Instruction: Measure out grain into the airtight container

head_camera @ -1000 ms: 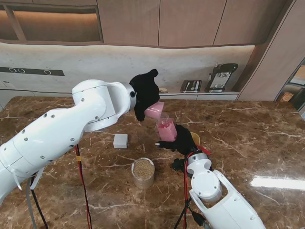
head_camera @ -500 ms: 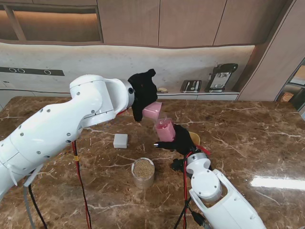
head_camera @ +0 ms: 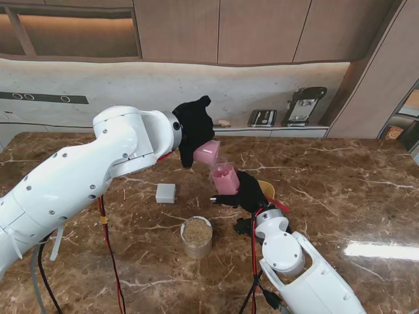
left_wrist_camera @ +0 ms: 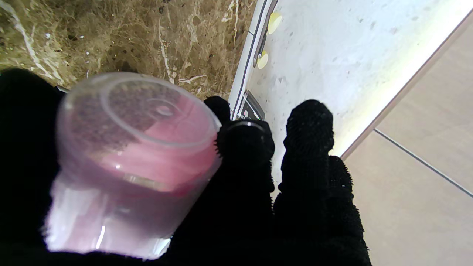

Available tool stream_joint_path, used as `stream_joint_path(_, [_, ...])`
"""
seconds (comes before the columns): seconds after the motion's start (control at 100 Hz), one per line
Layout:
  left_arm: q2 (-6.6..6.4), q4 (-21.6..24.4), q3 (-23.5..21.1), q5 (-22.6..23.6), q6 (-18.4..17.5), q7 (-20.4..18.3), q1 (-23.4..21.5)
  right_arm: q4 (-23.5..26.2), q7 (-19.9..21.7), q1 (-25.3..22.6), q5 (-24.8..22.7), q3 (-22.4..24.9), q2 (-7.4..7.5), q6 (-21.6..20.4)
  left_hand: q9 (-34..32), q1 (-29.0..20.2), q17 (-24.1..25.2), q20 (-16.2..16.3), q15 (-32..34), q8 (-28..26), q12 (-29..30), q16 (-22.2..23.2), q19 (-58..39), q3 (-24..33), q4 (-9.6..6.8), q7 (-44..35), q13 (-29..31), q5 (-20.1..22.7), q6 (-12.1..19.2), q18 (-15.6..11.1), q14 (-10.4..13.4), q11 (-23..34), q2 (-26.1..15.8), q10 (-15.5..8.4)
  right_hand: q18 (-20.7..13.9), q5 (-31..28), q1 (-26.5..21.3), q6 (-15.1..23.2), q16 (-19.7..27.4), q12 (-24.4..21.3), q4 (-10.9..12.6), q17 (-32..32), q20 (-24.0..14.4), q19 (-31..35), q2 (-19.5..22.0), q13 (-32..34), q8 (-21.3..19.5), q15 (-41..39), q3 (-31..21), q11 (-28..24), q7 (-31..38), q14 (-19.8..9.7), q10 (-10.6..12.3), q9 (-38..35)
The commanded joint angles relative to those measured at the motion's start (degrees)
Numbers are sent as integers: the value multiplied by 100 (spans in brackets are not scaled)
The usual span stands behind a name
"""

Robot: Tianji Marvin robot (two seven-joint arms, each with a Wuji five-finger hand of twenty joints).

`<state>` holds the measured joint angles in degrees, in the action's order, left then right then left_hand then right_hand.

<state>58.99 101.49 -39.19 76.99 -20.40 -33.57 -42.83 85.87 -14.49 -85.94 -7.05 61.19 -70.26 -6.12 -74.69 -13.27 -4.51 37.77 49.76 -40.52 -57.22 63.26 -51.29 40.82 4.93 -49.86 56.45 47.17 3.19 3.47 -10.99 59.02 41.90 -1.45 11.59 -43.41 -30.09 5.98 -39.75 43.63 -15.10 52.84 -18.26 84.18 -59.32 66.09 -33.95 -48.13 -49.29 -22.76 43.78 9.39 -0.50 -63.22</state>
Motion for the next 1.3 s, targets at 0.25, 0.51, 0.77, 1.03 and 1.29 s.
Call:
stream_joint_path(0.25, [7, 35, -29, 214, 98, 61, -146, 40, 62, 23, 46, -5, -26, -10, -533, -1810, -119, -2, -718, 662, 652, -712, -40, 3776, 374, -1049, 346, 611, 1531, 173, 278, -1661, 405, -819, -349, -702, -850, 958, 46, 234, -27, 13, -71, 41, 2107, 356, -116, -271, -1329, -1047, 940, -650, 473, -755])
stream_joint_path(0.51, [21, -31, -16, 202, 202, 257, -169, 33, 42, 22, 44, 3, -30, -24, -568, -1956, -160, 103, -794, 1056, 1155, -1000, -226, 3704, 598, -1152, 462, 603, 1633, 450, 284, -1826, 306, -837, -349, -706, -849, 963, 45, 236, -26, 13, -71, 41, 2113, 358, -117, -272, -1332, -1049, 941, -646, 467, -756])
stream_joint_path(0.77, [22, 26, -34, 273, 188, 240, -187, 29, 48, 24, 59, 4, -31, -24, 120, -2108, 148, 302, -877, -1318, -49, -442, 101, 3089, 670, -918, -356, 381, 1987, 555, 219, -1433, -516, -969, -346, -695, -839, 954, 45, 233, -30, 4, -70, 36, 2113, 354, -114, -269, -1329, -1046, 936, -644, 460, -755])
stream_joint_path(1.03, [19, 69, -46, 360, 70, 202, -140, 27, 40, 22, 66, 15, -32, -36, 322, -2244, 241, 372, -1288, -2099, -504, -598, 267, 4093, 810, -1356, -733, 724, 1839, 587, 178, -2656, 327, -763, -345, -695, -837, 963, 44, 233, -30, 2, -71, 35, 2123, 354, -113, -269, -1331, -1044, 934, -644, 465, -752])
stream_joint_path(1.29, [42, 8, 56, 418, 126, 457, -75, 18, 42, 25, 76, 10, -33, -63, 76, -2246, 136, 423, -1380, -2122, -99, -421, 246, 4777, 879, -1617, -488, 1047, 1853, 688, 131, -2950, 1015, -734, -345, -699, -833, 966, 44, 234, -32, 1, -72, 33, 2123, 350, -113, -267, -1329, -1044, 936, -642, 460, -747])
